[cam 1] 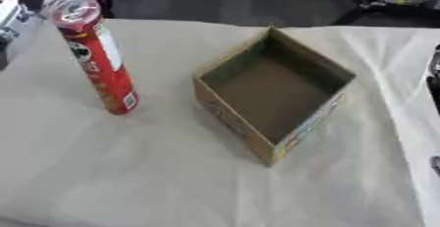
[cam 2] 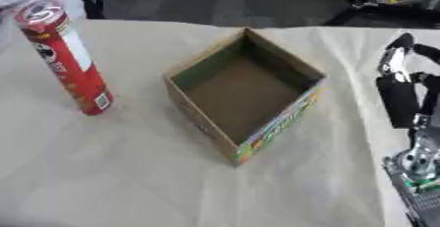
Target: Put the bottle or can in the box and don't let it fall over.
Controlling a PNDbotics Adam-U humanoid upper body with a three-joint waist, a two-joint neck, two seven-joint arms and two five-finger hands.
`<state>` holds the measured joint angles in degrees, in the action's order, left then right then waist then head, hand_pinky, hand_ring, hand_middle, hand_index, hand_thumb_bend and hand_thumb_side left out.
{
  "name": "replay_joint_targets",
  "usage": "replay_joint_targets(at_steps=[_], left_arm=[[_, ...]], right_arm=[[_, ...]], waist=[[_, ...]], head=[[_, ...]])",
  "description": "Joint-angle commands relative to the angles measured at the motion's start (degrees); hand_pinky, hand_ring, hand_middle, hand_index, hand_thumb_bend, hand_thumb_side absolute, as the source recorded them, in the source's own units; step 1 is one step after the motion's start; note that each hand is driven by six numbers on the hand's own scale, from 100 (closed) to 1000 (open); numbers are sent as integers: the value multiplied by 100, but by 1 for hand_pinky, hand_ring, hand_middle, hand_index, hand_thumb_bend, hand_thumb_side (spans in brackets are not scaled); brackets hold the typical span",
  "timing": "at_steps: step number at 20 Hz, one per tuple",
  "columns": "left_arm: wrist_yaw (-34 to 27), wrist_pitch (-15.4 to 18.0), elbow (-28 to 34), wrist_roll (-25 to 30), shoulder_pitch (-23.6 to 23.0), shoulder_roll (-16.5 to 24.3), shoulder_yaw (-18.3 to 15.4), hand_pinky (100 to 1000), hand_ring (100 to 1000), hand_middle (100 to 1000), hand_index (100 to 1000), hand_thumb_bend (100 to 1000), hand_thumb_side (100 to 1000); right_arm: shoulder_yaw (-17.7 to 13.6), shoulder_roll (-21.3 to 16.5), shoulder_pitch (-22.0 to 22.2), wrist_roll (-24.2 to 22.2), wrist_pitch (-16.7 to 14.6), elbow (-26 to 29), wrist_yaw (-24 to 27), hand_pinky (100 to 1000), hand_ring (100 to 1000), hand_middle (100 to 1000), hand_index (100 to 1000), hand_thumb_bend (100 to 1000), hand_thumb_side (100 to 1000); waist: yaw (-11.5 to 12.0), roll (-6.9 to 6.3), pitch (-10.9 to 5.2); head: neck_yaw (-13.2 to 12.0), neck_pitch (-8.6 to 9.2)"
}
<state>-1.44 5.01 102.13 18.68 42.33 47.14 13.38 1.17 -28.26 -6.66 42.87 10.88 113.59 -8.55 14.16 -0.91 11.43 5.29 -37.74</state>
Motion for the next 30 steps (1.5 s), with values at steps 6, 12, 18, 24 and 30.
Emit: replay_joint_targets(at_steps=[6, 12, 18, 24, 30], left_arm=[[704, 290, -595, 700, 473, 1296, 360, 783, 860, 833, 850, 100, 765], [1128, 606, -1399, 1211, 1028, 1137, 463, 758, 859, 835, 852, 100, 794], [1547, 471, -2221, 1717, 1807, 628, 325, 769, 875, 849, 859, 100, 760], [2048, 382, -3070, 2239, 2489, -3, 142, 763, 868, 837, 849, 100, 724], [2516, 676, -3911, 2756, 2973, -531, -146, 781, 872, 833, 828, 100, 674]], right_arm=[[65, -239, -48, -122, 51, 101, 16, 382, 769, 963, 941, 100, 609], [64, -315, 17, -188, 93, 101, 8, 380, 769, 962, 941, 100, 606], [77, -295, 40, -193, 111, 101, 22, 377, 768, 962, 942, 100, 607], [103, -275, 27, -214, 114, 101, 46, 376, 766, 963, 943, 100, 606], [117, -266, 25, -235, 127, 101, 74, 375, 765, 963, 943, 100, 606]], waist=[[-118, -2, -134], [-102, -29, -164], [-85, -26, -147], [-124, -2, -126], [-162, 32, -127]], head=[[-79, 29], [-31, 25], [-11, 49], [-221, 44], [-563, 163]])
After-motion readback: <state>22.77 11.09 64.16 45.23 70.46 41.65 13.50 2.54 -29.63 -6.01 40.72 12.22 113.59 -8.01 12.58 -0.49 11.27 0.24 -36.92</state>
